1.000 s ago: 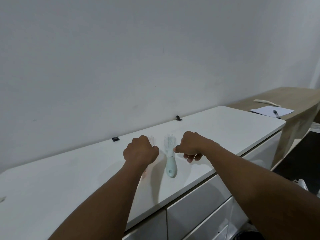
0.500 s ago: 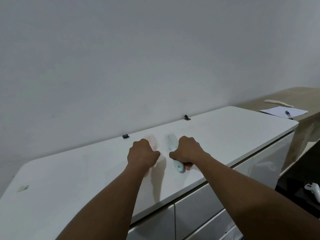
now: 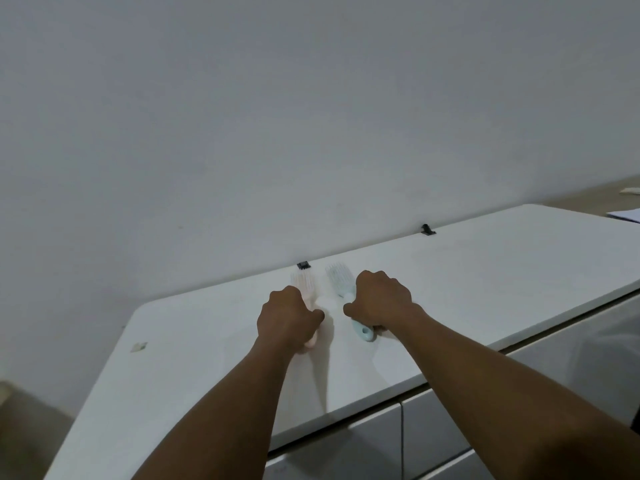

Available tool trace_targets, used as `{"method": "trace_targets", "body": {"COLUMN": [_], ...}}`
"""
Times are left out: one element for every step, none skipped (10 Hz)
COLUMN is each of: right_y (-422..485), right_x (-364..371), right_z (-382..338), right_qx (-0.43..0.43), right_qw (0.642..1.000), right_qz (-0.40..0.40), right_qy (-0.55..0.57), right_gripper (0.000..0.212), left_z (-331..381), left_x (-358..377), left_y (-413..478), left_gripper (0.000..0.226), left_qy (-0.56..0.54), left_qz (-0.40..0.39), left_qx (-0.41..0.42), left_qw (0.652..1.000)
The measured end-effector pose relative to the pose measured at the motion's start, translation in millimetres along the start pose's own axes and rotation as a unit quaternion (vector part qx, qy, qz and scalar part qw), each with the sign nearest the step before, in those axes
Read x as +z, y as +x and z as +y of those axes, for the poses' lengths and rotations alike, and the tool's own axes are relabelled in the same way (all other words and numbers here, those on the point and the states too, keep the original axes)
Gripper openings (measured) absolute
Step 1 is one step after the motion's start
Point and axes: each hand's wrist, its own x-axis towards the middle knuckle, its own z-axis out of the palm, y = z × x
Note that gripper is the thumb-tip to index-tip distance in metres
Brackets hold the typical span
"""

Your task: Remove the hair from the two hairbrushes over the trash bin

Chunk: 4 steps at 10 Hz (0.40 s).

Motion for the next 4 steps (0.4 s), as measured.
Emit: {"method": "trace_targets", "body": {"right_y": [0, 1, -1, 2], "right_x": [1, 1, 1, -9], "right_z": [0, 2, 4, 4], "right_qx": [0.008, 0.019, 0.022, 0.025], "right_qw": [1.000, 1.000, 0.999, 0.999], "right_qz": [-0.002, -0.010, -0.023, -0.027], "right_qy": [-0.001, 0.011, 0.021, 0.031], "right_gripper": [0.027, 0.030, 0.031, 0.039], "left_z": [2, 3, 4, 9], "left_x": [1, 1, -2, -13], "left_y": [1, 3, 1, 2], "left_gripper": [0.033, 0.035, 0.036, 0.036], "left_qy": [0.002, -0.005, -0.001, -0.002], "left_qz": [-0.002, -0.010, -0.023, -0.010], "left_qx": [0.008, 0.010, 0.009, 0.007], "left_qw": [1.000, 1.000, 1.000, 1.000]}}
